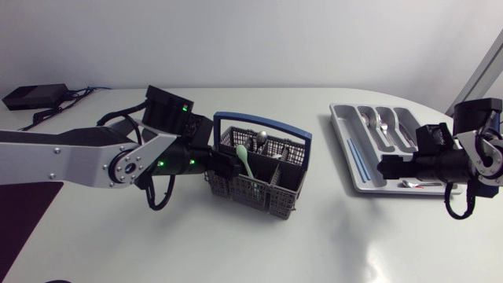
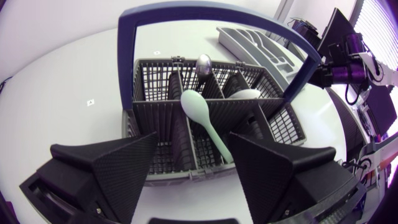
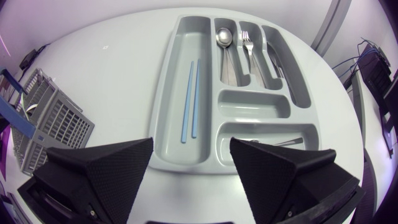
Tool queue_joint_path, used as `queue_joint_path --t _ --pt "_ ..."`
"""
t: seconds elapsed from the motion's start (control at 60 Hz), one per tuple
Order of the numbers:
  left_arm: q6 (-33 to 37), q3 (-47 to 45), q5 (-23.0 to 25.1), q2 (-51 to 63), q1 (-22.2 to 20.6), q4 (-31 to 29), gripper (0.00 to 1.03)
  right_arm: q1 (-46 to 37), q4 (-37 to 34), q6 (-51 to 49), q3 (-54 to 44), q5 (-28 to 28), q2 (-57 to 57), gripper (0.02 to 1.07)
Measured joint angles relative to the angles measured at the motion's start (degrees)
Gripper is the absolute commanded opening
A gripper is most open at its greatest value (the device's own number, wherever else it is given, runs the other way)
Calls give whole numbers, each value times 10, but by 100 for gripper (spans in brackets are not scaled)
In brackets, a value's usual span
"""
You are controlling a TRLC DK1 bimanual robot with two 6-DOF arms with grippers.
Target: Unload the cutlery basket into the drawer organizer.
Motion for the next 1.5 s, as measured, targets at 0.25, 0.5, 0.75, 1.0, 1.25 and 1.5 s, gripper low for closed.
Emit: queue_joint_path --t 0.25,0.5,0.75,1.0,1.25,1.5 --pt "-14 13 -25 23 0 40 78 9 15 2 -12 -2 6 91" --pt "-18 33 -36 69 -10 62 75 12 23 7 -12 -2 8 91" --pt "-20 53 -46 101 -22 75 75 12 39 9 -15 -2 23 91" --pt "-23 53 -65 105 -43 94 68 12 44 10 -19 -9 25 91" --pt "-24 53 -72 111 -63 118 59 12 50 11 -21 -11 27 91" --pt "-24 53 -74 119 -67 137 43 16 60 11 -26 -10 29 91"
